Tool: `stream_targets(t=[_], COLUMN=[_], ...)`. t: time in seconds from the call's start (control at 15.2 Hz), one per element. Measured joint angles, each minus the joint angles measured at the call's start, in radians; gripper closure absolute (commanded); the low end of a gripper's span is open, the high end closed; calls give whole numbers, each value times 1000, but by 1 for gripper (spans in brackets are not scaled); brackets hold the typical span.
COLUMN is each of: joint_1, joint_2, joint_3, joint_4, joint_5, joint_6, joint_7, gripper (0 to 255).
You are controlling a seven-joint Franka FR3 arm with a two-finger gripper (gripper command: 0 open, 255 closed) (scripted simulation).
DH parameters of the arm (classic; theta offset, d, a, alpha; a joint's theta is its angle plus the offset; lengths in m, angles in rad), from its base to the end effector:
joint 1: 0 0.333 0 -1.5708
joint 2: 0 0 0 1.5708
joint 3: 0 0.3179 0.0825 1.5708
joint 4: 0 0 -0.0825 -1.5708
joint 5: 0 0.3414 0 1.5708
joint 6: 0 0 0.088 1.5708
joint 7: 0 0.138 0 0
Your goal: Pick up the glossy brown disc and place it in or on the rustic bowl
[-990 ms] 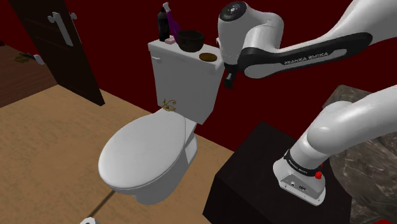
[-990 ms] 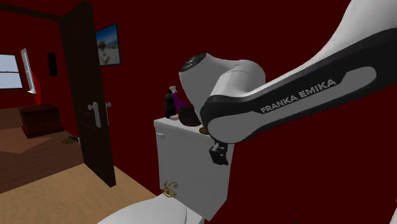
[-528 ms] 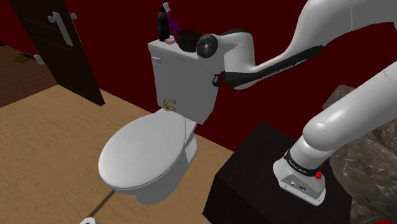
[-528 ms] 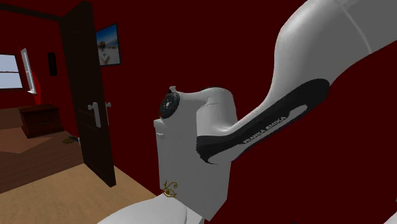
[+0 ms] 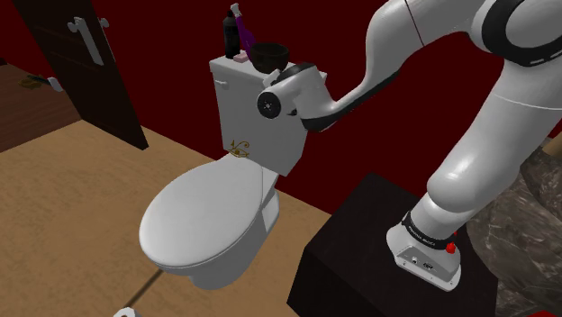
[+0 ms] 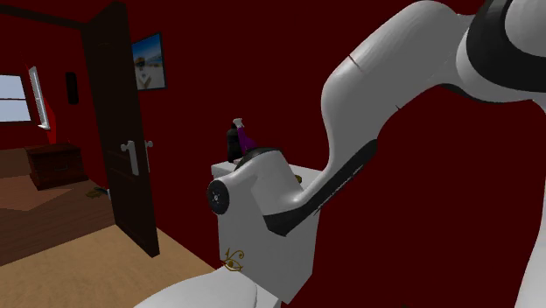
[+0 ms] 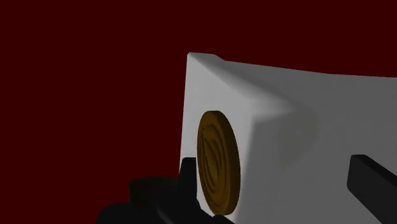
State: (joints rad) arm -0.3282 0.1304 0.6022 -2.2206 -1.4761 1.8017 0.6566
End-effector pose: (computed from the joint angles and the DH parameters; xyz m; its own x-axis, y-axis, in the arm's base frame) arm 0.5117 0.0206 0.3687 0.9195 0.3873 -0.0665 0.1733 -0.2477 0.9532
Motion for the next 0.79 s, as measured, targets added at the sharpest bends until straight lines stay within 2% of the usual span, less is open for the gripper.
stream_targets(t=[0.07, 0.2, 0.53, 0.79], joint_1=[8, 9, -10, -20], joint_2=[38, 70, 106, 111], joint_3=[-6, -19, -46, -55], joint_4=[22, 43, 68, 71], joint_5=[-58, -117, -175, -189], joint_6=[-35, -52, -34, -21], joint_7=[14, 22, 28, 29], gripper=[0, 0, 0, 0])
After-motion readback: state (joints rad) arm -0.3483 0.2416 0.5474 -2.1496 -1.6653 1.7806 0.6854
